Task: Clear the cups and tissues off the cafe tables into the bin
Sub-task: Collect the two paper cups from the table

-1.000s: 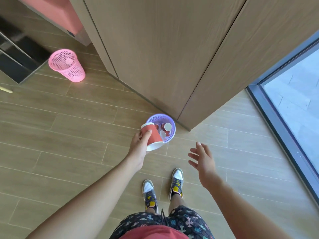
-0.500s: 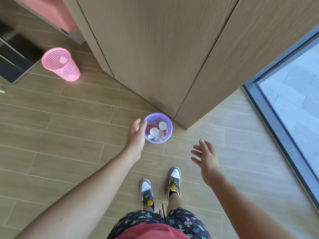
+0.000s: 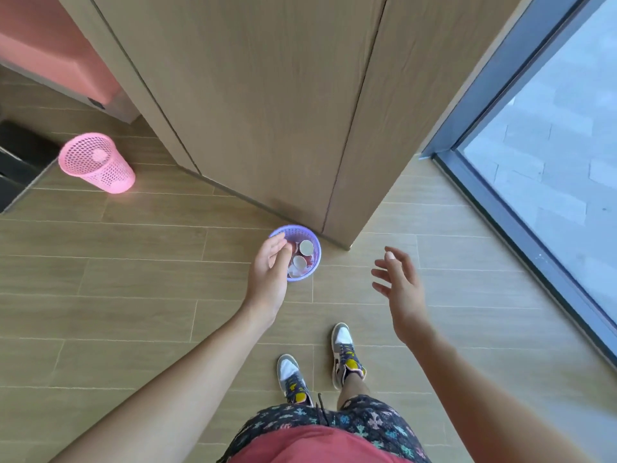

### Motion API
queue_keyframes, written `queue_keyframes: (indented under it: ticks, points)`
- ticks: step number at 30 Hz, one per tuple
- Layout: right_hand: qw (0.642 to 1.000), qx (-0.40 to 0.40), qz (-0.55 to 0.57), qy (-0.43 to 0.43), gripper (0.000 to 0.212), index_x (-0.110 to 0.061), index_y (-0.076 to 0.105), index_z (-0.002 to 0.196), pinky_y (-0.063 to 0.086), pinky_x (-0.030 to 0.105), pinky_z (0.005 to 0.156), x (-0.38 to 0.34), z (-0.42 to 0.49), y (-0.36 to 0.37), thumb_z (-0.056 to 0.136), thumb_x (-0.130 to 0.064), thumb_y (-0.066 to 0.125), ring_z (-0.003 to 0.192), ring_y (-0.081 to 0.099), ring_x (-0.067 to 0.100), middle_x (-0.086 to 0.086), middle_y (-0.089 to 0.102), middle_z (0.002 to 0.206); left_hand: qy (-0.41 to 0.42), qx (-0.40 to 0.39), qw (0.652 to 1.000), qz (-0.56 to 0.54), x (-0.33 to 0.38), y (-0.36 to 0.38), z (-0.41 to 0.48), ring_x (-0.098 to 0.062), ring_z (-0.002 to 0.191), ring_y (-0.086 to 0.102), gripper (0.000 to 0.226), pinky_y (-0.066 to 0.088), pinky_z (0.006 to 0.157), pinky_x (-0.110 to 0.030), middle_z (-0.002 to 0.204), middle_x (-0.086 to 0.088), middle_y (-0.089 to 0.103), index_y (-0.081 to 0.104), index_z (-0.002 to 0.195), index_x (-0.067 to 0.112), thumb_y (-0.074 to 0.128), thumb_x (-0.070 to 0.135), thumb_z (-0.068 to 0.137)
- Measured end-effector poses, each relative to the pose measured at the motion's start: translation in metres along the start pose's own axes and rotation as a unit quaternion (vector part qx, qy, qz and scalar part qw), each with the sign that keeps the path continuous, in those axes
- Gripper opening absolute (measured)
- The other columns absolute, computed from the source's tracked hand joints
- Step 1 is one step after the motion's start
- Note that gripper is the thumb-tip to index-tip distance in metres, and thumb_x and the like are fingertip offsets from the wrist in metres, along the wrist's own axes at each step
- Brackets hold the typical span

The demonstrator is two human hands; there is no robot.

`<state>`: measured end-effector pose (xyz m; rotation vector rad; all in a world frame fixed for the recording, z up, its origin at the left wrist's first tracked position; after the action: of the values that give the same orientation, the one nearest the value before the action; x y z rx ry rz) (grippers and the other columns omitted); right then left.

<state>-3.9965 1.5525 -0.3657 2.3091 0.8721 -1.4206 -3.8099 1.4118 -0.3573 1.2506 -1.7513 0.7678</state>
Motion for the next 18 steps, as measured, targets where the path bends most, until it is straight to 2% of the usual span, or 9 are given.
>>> queue_keyframes:
  ticks: [2,4,9,11,13,15,18]
  points:
    - [0.999,0.018,0.01,-0.034,0.041,-0.027,0.066,0.124,0.057,0.038,0.088,-0.007,-0.014,-0.014,0.09,-0.05,0.058,0.1,0.07,0.015,0.004,0.069,0.113,0.02,-0.046,0.999,0.016,0.005,0.016,-0.014,-0.008,0.127,0.06,0.024,0.044,0.115,-0.042,0.134,0.005,0.066,0.062,0.127,0.031,0.057,0.027,0.104]
    - [0.997,0.039,0.024,-0.063,0.044,-0.027,0.066,0.126,0.057,0.038,0.089,-0.014,-0.028,-0.033,0.09,-0.05,0.058,0.1,0.07,0.015,0.007,0.069,0.116,0.044,-0.085,0.995,0.028,0.011,0.036,-0.03,-0.014,0.129,0.059,0.028,0.044,0.115,-0.044,0.137,-0.003,0.064,0.061,0.132,0.025,0.057,0.025,0.105]
    - [0.986,0.103,0.07,-0.111,0.042,-0.028,0.066,0.129,0.058,0.039,0.092,-0.021,-0.065,-0.099,0.093,-0.049,0.058,0.109,0.071,0.019,0.009,0.069,0.123,0.098,-0.167,0.978,0.076,0.02,0.093,-0.073,0.005,0.117,0.061,0.031,0.044,0.115,-0.046,0.135,0.002,0.062,0.059,0.137,0.014,0.053,0.013,0.106]
    - [0.979,0.135,0.09,-0.124,0.042,-0.029,0.065,0.128,0.058,0.038,0.093,-0.021,-0.085,-0.129,0.093,-0.049,0.056,0.11,0.07,0.019,0.009,0.069,0.124,0.115,-0.208,0.967,0.09,0.02,0.119,-0.094,-0.003,0.121,0.06,0.031,0.043,0.115,-0.047,0.131,0.006,0.063,0.059,0.137,0.01,0.052,0.013,0.107]
    - [0.97,0.169,0.109,-0.135,0.039,-0.032,0.065,0.126,0.058,0.038,0.093,-0.016,-0.109,-0.164,0.092,-0.049,0.056,0.111,0.07,0.019,0.007,0.069,0.123,0.133,-0.251,0.954,0.1,0.018,0.148,-0.121,-0.011,0.129,0.059,0.033,0.041,0.117,-0.046,0.131,0.006,0.064,0.06,0.135,0.01,0.056,0.021,0.104]
    - [0.96,0.207,0.125,-0.144,0.041,-0.034,0.065,0.125,0.057,0.039,0.094,-0.008,-0.136,-0.2,0.09,-0.054,0.057,0.112,0.069,0.019,0.006,0.069,0.123,0.141,-0.292,0.94,0.111,0.011,0.179,-0.153,-0.012,0.132,0.057,0.042,0.041,0.117,-0.047,0.134,0.005,0.064,0.061,0.133,0.014,0.056,0.032,0.095]
    - [0.937,0.274,0.151,-0.153,0.041,-0.033,0.065,0.125,0.057,0.041,0.095,0.009,-0.184,-0.261,0.089,-0.052,0.057,0.112,0.069,0.021,0.006,0.069,0.123,0.15,-0.362,0.911,0.13,-0.006,0.226,-0.21,-0.01,0.131,0.058,0.038,0.04,0.118,-0.049,0.133,0.011,0.063,0.06,0.132,0.02,0.055,0.033,0.097]
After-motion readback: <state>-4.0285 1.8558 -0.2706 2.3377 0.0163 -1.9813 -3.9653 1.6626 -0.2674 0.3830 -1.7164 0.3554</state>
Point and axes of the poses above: each hand's wrist, its own z-axis towards the middle knuckle, its own y-axis out of the palm, x = y × z, the point moved 2 cm from there along z, towards the middle knuckle
